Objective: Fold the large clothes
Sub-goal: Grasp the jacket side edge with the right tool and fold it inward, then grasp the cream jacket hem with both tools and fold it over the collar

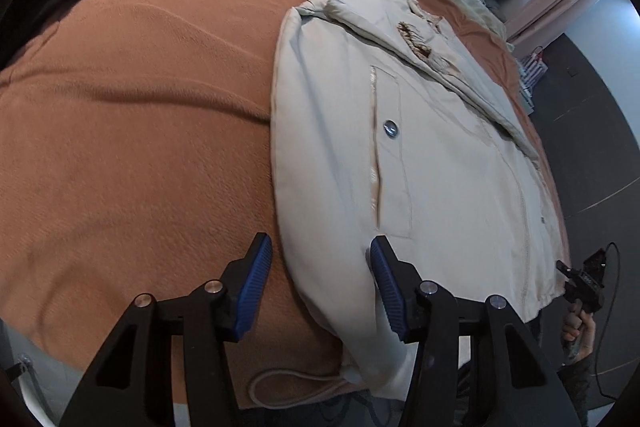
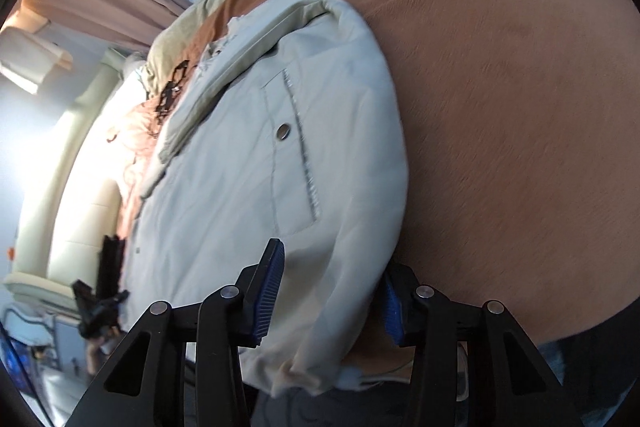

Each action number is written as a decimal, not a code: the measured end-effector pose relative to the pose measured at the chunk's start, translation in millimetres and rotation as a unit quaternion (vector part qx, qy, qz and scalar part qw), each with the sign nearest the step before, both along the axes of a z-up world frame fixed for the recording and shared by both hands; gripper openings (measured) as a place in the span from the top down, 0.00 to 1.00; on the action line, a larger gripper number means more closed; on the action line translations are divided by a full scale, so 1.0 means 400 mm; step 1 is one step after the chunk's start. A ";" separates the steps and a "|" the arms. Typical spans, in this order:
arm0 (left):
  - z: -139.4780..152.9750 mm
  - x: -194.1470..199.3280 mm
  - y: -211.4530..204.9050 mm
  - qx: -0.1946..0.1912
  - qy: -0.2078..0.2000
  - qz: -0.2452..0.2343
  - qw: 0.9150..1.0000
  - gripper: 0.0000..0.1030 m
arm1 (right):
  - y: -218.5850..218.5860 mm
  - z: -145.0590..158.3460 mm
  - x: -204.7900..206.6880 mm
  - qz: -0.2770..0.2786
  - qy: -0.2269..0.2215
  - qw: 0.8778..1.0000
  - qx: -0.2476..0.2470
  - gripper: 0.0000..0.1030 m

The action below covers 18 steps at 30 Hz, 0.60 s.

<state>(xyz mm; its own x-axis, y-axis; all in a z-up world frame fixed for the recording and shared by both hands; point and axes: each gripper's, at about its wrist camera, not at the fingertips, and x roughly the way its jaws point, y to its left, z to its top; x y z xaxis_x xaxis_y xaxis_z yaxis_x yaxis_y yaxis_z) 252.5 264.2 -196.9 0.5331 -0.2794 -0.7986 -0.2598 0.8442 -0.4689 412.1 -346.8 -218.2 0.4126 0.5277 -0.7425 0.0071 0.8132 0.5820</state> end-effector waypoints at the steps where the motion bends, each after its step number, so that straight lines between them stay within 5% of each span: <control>1: -0.003 -0.002 -0.004 -0.010 0.000 -0.004 1.000 0.49 | 0.001 -0.005 -0.004 -0.001 0.004 1.000 0.011 0.55; 8: -0.020 0.032 -0.027 -0.024 -0.003 -0.013 1.000 0.49 | 0.020 -0.039 -0.006 0.000 0.016 0.998 0.057 0.56; 16: -0.025 0.028 -0.048 -0.029 -0.016 -0.014 0.999 0.50 | 0.016 -0.049 0.005 -0.018 0.017 0.998 0.058 0.68; 18: -0.030 0.004 -0.060 -0.035 -0.019 -0.019 0.999 0.58 | 0.014 -0.048 -0.014 -0.015 0.019 0.998 0.059 0.68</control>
<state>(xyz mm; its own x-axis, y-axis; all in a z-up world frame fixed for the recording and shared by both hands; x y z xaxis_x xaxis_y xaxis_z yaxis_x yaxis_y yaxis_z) 254.0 240.0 -208.7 0.5508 -0.3555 -0.7551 -0.2080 0.8177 -0.5367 406.7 -341.2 -237.6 0.4025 0.6011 -0.6904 0.0533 0.7376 0.6732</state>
